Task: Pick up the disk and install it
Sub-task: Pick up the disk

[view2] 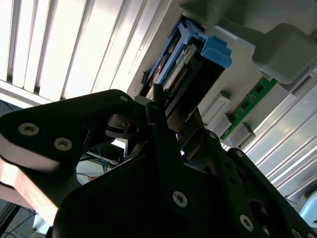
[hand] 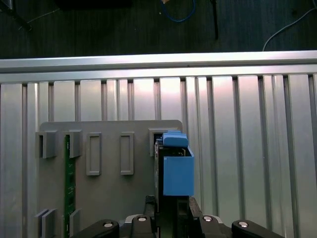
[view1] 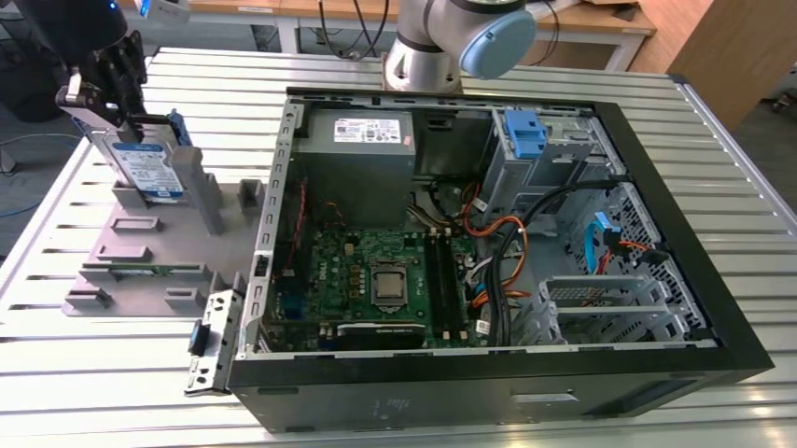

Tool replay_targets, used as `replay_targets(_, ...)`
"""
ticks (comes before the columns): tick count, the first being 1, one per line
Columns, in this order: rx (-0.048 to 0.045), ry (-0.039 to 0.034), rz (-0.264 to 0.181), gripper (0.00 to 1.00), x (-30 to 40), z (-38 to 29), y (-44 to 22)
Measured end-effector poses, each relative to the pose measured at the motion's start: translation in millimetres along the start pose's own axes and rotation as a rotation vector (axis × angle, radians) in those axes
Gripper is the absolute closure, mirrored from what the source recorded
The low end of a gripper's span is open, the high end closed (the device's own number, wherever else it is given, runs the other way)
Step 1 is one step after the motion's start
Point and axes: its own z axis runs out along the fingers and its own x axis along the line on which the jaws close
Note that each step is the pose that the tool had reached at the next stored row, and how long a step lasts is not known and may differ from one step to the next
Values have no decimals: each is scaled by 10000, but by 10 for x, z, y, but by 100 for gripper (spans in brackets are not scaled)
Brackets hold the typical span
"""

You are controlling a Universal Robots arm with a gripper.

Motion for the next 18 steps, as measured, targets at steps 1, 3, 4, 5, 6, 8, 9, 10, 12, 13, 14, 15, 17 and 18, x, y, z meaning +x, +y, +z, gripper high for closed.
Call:
replay_targets(1,0,0,0,65,0,0,0)
replay_targets(3,0,0,1,65,0,0,0)
replay_targets(4,-1,0,2,65,0,0,0)
replay_targets(5,0,0,2,65,0,0,0)
replay_targets(6,0,0,3,65,0,0,0)
replay_targets(8,0,0,4,65,0,0,0)
replay_targets(9,0,0,4,65,0,0,0)
replay_targets(10,0,0,5,65,0,0,0)
replay_targets(12,-1,0,6,65,0,0,0)
replay_targets(13,1,-1,6,65,0,-1,0)
replay_targets(14,-1,0,6,65,0,-5,1)
replay_targets(15,-1,0,6,65,0,-13,1)
replay_targets(17,0,-1,6,65,-1,-43,2)
replay_targets(18,-1,0,6,65,-1,-60,3)
